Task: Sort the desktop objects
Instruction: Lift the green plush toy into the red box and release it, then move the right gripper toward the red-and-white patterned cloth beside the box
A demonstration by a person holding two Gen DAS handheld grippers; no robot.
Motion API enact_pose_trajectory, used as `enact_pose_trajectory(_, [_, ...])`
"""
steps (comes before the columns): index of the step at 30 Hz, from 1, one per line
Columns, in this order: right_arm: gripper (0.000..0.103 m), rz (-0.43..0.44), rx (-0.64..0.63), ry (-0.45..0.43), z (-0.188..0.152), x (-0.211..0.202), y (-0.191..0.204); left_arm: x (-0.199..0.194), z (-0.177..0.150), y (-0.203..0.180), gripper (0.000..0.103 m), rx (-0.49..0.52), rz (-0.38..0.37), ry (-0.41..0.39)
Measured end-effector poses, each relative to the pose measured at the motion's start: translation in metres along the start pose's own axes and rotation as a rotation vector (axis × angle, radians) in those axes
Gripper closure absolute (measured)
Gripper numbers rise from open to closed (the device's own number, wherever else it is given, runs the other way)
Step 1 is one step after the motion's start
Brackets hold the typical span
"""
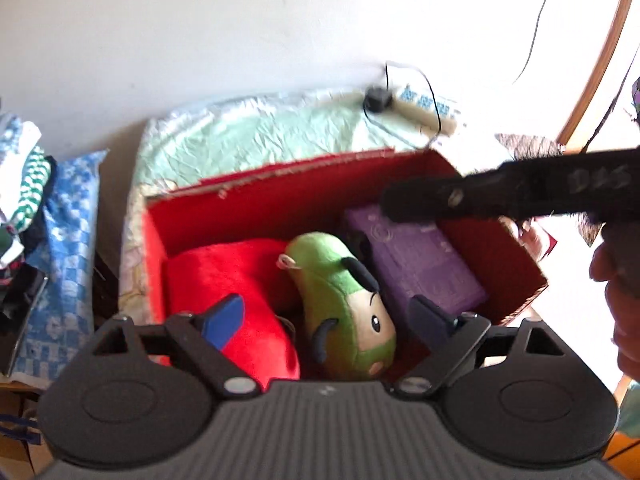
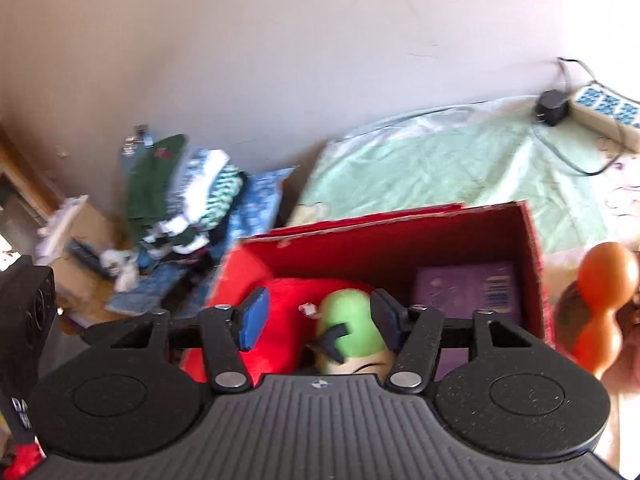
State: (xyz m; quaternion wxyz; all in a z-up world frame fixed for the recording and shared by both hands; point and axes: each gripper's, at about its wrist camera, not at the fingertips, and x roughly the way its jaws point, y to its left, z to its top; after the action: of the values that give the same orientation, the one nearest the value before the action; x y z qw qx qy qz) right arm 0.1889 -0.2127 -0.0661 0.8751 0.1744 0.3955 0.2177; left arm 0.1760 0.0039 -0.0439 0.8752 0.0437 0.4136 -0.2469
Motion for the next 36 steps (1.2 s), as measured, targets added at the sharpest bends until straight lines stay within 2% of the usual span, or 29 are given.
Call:
enact_pose_trajectory(2, [0.067,0.026,0.008,0.057,0.001,0.018,0.0,-0.007,-0.006,0.0,0.018,-0.001,0.01,-0.016])
enact_pose_trajectory(6, [0.079,0.05,0.068,0.222,0.004,0.072,-0.004,-0.004,-0.015,-0.007,0.02,0.017,0.047,0.007])
enact_pose_trajectory(7, [0.088,0.003,0.067,0.249,0.003,0.083,-0.006,-0.003,-0.018,-0.009,0.02,0.029,0.069,0.009])
enact_pose_trajectory(8, [0.103,-0.071,0.051,0.251,0.002,0.091,-0.007,-0.003,-0.022,-0.012,0.02,0.038,0.088,0.011])
enact_pose_trajectory(9, [0.103,-0.115,0.04,0.242,0.002,0.095,-0.01,-0.003,-0.026,-0.013,0.02,0.041,0.098,0.013])
enact_pose_trajectory(12, [0.103,-0.132,0.106,0.254,0.009,0.098,-0.026,0.001,-0.032,-0.014,0.019,0.021,0.086,0.019])
enact_pose_trajectory(16, [0.103,-0.221,0.07,0.265,0.01,0.105,-0.034,0.005,-0.033,-0.016,0.019,0.0,0.084,0.01])
enact_pose_trajectory(17, [0.103,-0.217,0.066,0.262,0.01,0.105,-0.037,0.007,-0.032,-0.017,0.019,0.001,0.086,0.01])
enact_pose_trajectory(20, [0.101,-0.184,0.094,0.246,0.01,0.091,-0.045,0.008,-0.033,-0.023,0.015,0.004,0.091,-0.003])
enact_pose_trajectory(22, [0.083,-0.155,0.117,0.206,0.009,0.073,-0.048,0.007,-0.035,-0.025,0.015,-0.008,0.087,-0.02])
enact_pose_trajectory(25, [0.082,-0.085,0.111,0.124,0.002,0.034,-0.045,0.003,-0.041,-0.033,0.015,-0.018,0.099,-0.064])
enact_pose_trajectory(29, [0.076,-0.033,0.049,0.045,-0.019,-0.02,-0.032,-0.019,-0.051,-0.051,0.014,0.047,0.058,-0.114])
enact_pose_trajectory(32, [0.075,0.052,0.017,-0.013,-0.035,-0.06,-0.027,-0.042,-0.07,-0.07,0.008,0.107,0.04,-0.17])
enact_pose_trajectory(36, [0.068,0.128,0.002,-0.072,-0.056,-0.096,-0.028,-0.052,-0.094,-0.092,0.004,0.137,0.0,-0.168])
